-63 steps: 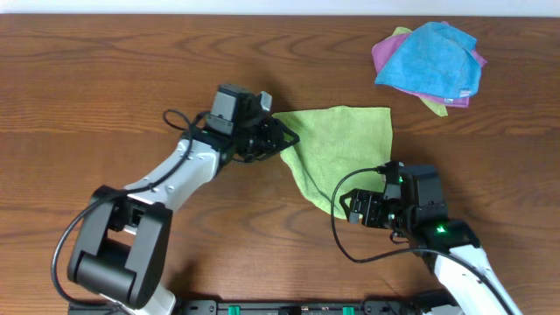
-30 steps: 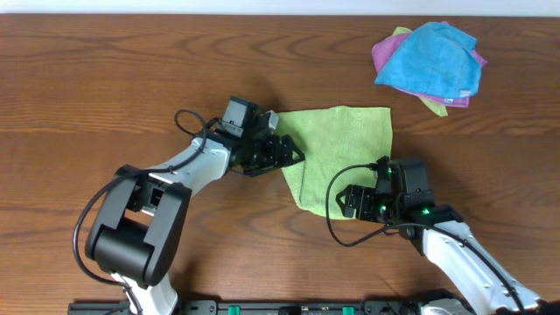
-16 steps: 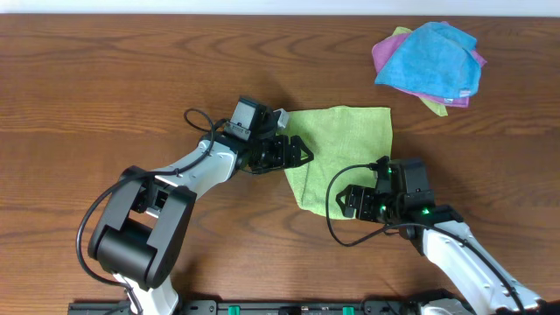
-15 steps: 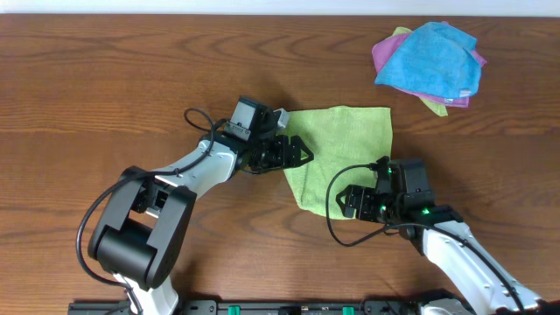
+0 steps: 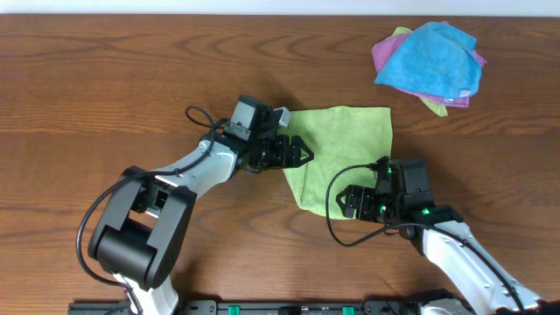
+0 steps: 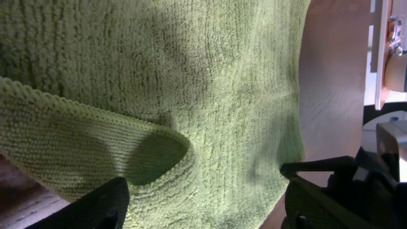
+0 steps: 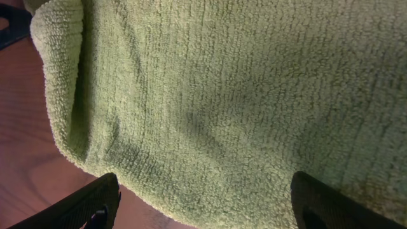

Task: Fold the cloth

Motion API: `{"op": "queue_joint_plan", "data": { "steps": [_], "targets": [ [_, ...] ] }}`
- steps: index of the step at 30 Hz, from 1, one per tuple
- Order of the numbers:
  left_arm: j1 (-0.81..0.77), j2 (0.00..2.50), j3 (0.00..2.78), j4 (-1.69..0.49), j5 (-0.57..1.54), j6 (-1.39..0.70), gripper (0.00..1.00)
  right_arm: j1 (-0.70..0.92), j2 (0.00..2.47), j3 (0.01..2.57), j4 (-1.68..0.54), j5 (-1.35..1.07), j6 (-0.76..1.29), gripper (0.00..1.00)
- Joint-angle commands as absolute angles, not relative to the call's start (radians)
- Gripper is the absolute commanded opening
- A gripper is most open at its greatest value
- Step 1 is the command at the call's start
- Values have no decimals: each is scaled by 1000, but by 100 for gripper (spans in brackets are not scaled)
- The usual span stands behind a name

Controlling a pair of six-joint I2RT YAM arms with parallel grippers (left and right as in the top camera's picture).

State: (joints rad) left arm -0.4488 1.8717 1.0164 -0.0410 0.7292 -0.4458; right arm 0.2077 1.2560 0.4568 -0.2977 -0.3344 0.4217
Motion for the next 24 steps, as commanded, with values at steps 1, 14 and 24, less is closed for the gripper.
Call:
{"op": "queue_joint_plan", "data": {
  "steps": [1, 14, 24],
  "targets": [
    [-459, 1877, 1027, -41, 717, -395, 79, 203, 1261, 456, -299, -345, 434, 86],
    [-479, 1882, 1024, -58, 698, -372, 77, 203, 1261, 456, -299, -349, 434, 85],
    [-479, 1943, 1024, -91, 734, -354, 69, 203, 1261, 456, -299, -356, 434, 85]
  ]
}}
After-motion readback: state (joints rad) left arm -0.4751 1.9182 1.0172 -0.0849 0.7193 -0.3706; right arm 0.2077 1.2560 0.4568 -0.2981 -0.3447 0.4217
